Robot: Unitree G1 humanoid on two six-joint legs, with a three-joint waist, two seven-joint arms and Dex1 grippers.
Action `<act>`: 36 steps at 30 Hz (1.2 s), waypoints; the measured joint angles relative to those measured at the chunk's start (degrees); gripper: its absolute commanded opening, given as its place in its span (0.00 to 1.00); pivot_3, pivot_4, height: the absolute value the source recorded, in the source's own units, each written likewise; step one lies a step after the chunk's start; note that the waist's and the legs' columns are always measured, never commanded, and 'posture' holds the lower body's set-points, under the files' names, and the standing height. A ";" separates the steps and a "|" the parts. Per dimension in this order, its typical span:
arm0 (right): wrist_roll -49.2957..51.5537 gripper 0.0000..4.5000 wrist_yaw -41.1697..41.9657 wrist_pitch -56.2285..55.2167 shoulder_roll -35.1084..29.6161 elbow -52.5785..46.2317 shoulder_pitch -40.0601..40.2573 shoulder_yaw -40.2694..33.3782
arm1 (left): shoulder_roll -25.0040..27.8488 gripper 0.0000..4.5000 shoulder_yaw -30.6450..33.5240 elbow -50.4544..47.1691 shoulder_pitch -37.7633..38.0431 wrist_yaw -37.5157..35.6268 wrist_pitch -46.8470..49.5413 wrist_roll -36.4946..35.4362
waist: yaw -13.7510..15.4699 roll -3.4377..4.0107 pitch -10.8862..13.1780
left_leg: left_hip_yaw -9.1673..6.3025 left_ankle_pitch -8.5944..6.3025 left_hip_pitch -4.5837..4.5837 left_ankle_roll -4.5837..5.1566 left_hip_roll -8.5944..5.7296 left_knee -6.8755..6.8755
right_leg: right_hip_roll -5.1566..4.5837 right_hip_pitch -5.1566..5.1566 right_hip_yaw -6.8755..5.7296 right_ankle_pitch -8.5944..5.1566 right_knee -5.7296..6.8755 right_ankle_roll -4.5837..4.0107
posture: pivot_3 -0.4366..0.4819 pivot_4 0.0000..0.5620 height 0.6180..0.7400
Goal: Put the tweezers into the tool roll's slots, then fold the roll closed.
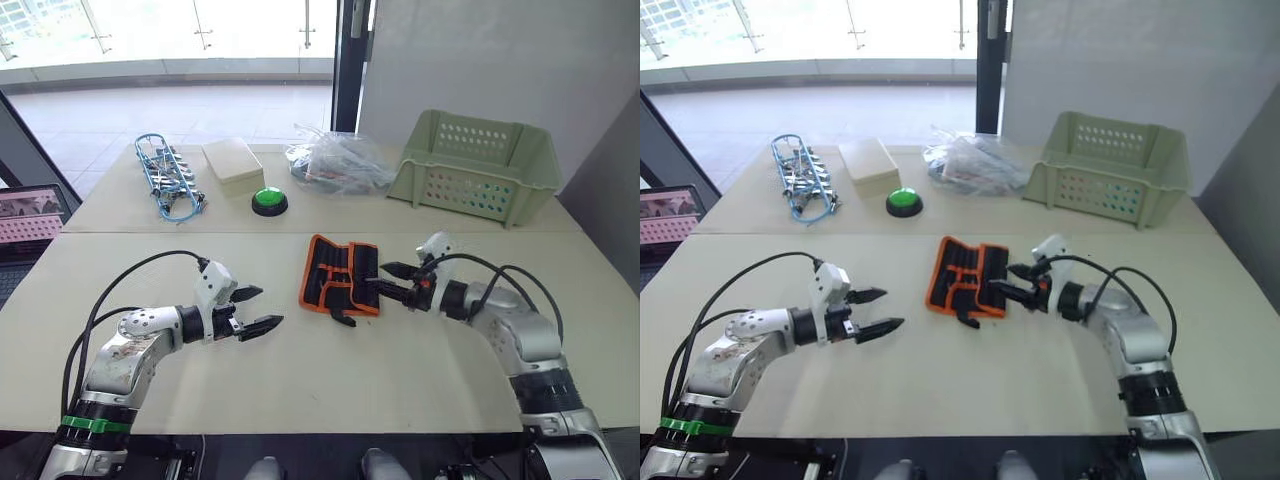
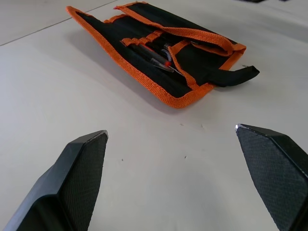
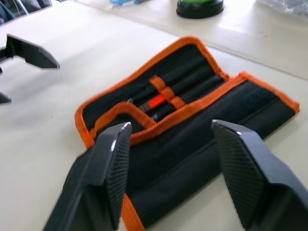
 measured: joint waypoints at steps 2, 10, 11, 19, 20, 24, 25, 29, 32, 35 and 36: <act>-2.32 0.24 -0.12 -1.27 0.38 0.40 0.30 2.16 | -0.95 1.00 0.20 -0.14 -0.71 0.87 3.34 -2.11 | -0.01 0.00 0.00 | 0.00 0.00 0.01 0.00 0.01 0.01 | 0.01 0.00 0.00 0.00 0.02 0.00 | 0.48 0.27 1.00; -9.66 0.01 -2.56 -5.65 2.30 6.27 -1.37 6.19 | -4.85 1.00 1.12 0.27 -5.07 7.37 14.85 -6.15 | 0.19 -0.01 -0.01 | -0.01 0.01 0.04 -0.02 -0.04 0.05 | -0.03 0.04 0.00 0.00 0.04 0.00 | 0.48 0.27 1.00; -10.17 0.01 -2.68 -6.13 2.38 6.55 -1.45 6.47 | -5.76 1.00 1.05 0.67 -5.73 8.23 16.49 -6.63 | 0.26 -0.01 -0.01 | -0.02 0.01 0.10 -0.02 -0.04 0.05 | -0.03 0.11 0.00 0.00 0.04 0.00 | 0.48 0.27 1.00; -11.33 0.01 -3.23 -6.77 2.61 6.56 -1.28 6.99 | -12.35 1.00 1.95 3.60 -9.61 13.40 24.93 -10.14 | 0.20 -0.04 -0.02 | -0.02 0.02 0.19 -0.03 -0.04 0.05 | -0.02 0.16 0.00 0.00 0.07 -0.01 | 0.48 0.27 1.00; -11.33 0.00 -3.29 -6.74 2.61 6.45 -1.19 6.94 | -12.94 0.94 2.41 3.96 -10.04 14.11 25.70 -10.52 | 0.21 -0.04 -0.03 | -0.02 0.02 0.19 -0.04 -0.05 0.06 | -0.03 0.16 0.00 0.00 0.07 0.00 | 0.48 0.27 1.00; -11.41 0.00 -3.77 -6.40 2.61 5.62 -0.82 6.90 | -13.53 0.68 1.06 5.14 -10.61 15.36 26.60 -9.99 | 0.21 -0.04 -0.03 | -0.02 0.02 0.19 -0.04 -0.05 0.06 | -0.03 0.16 0.00 0.00 0.08 -0.01 | 0.48 0.27 1.00; -11.42 0.00 -3.88 -6.32 2.61 5.53 -0.73 6.90 | -13.69 0.59 0.90 5.58 -10.61 15.61 26.72 -9.76 | 0.21 -0.04 -0.02 | -0.02 0.02 0.18 -0.04 -0.05 0.06 | -0.03 0.15 0.00 0.00 0.07 -0.01 | 0.48 0.27 1.00; -11.43 0.00 -4.61 -5.99 2.61 4.73 -0.30 6.80 | -15.02 0.29 1.43 6.43 -10.73 16.70 26.92 -9.96 | 0.30 -0.04 -0.03 | -0.02 0.03 0.18 -0.05 -0.07 0.06 | -0.06 0.16 0.00 0.00 0.07 -0.01 | 0.48 0.27 1.00; -11.41 0.00 -4.81 -5.60 2.62 4.45 -0.15 6.76 | -15.74 0.07 2.04 7.55 -12.02 17.70 26.85 -10.00 | 0.31 -0.04 -0.03 | -0.02 0.03 0.18 -0.05 -0.07 0.06 | -0.05 0.16 0.00 0.00 0.06 -0.01 | 0.48 0.27 1.00; -11.29 0.00 -4.92 -5.07 2.64 4.15 -0.01 6.68 | -17.31 0.00 4.02 8.41 -12.90 19.51 26.62 -10.40 | 0.32 -0.05 -0.03 | -0.02 0.03 0.18 -0.05 -0.08 0.06 | -0.06 0.16 0.00 0.00 0.07 -0.01 | 0.48 0.27 1.00; -11.29 0.00 -4.94 -5.02 2.64 4.09 0.02 6.67 | -17.65 0.00 4.22 8.43 -12.89 19.82 26.69 -10.57 | 0.32 -0.05 -0.03 | -0.02 0.03 0.17 -0.05 -0.08 0.06 | -0.07 0.16 0.00 0.00 0.06 -0.01 | 0.48 0.27 1.00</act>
